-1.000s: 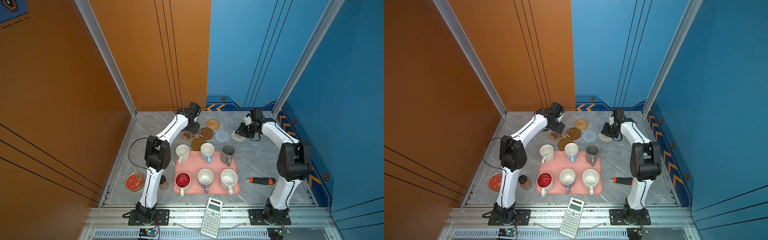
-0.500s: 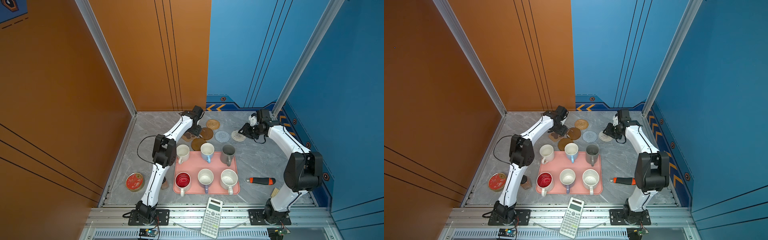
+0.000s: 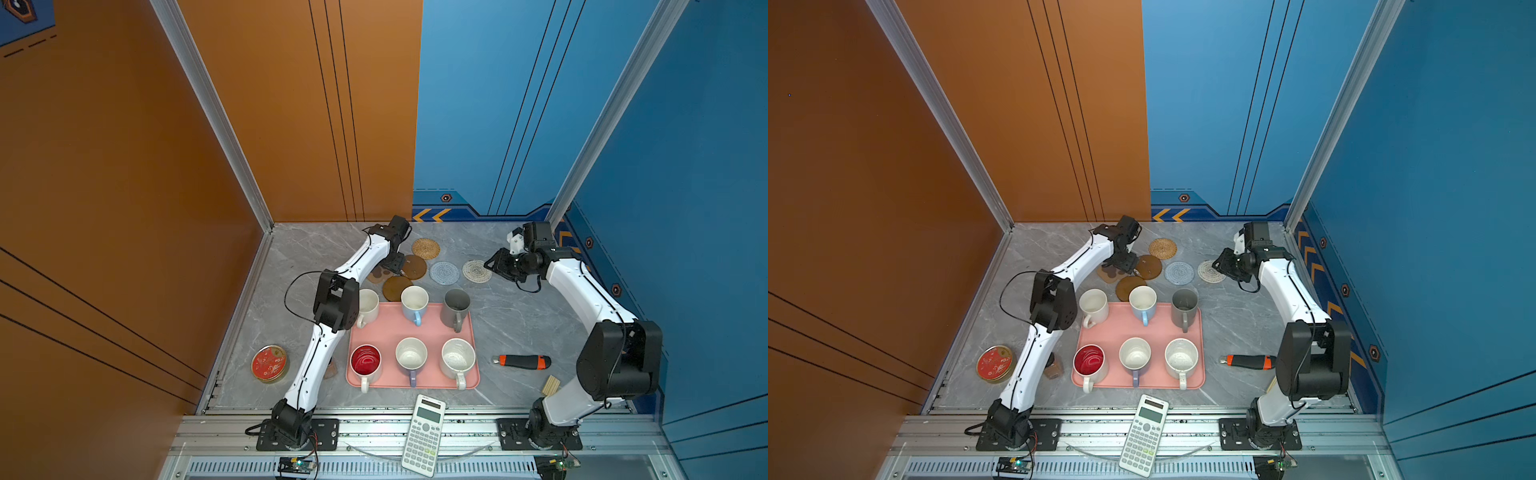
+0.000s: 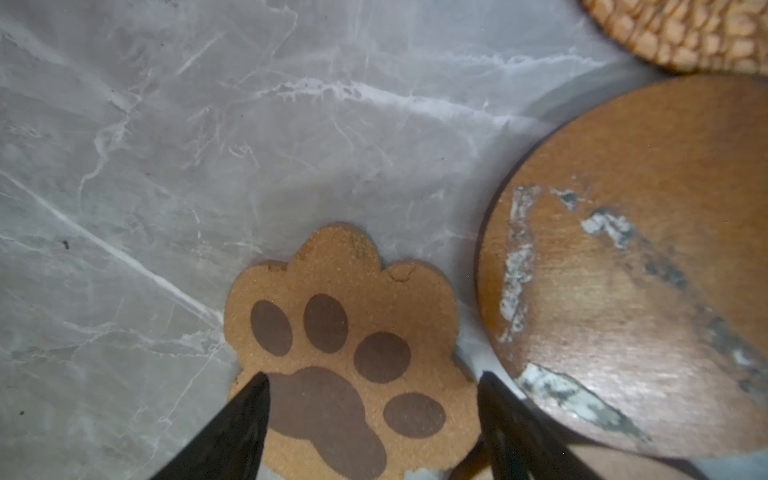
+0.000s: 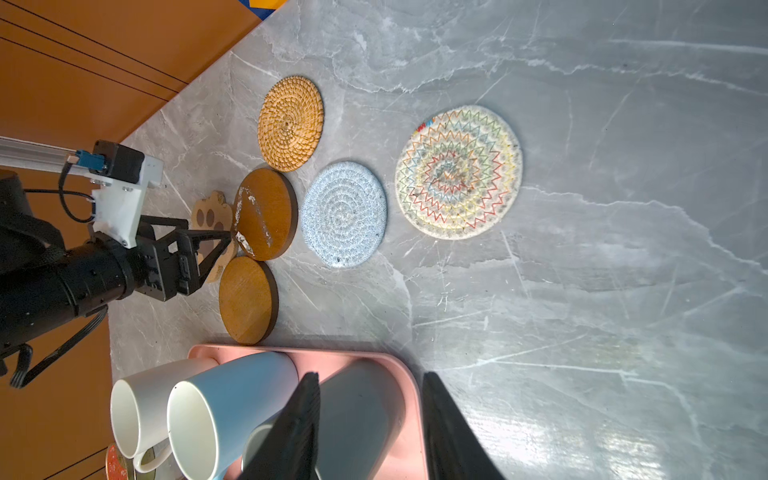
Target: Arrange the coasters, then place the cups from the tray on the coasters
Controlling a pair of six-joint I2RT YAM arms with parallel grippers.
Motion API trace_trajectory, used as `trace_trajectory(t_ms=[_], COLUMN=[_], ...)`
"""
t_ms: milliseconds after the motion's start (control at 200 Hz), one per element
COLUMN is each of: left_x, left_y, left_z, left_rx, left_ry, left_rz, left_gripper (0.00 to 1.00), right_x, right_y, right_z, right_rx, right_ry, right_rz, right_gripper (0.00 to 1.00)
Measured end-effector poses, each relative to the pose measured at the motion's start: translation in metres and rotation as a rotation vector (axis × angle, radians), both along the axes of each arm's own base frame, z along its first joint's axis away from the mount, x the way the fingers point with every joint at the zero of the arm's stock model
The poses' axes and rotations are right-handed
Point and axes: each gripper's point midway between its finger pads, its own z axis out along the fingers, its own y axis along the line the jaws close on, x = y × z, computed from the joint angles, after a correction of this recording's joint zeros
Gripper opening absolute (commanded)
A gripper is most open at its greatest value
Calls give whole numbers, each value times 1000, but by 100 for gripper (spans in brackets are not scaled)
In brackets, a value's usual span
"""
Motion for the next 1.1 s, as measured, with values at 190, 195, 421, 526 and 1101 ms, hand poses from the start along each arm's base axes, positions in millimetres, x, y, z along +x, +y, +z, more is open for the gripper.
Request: trace_trajectory(t_ms=[190, 195, 421, 526, 1101], left_x=[0, 0, 1, -1, 11], left_y=[-1, -1, 3, 8, 55], left_z=[-3, -3, -4, -8, -12], left_rx=[-1, -1, 11, 22, 34], left_ry=[4, 4, 0, 11, 11], left_rz=[6, 6, 18, 26, 117], left_gripper=[79, 79, 72, 69, 56], right_x=[-4, -4, -6, -7, -8], right_y=[-2, -2, -3, -3, -3], right_z=[0, 0, -2, -4, -4], right_rx=[0, 0, 0, 0, 4], right_ry=[1, 1, 6, 11, 14], right_rz=[-5, -5, -7, -7, -12], right_gripper=[40, 40, 40, 40, 40])
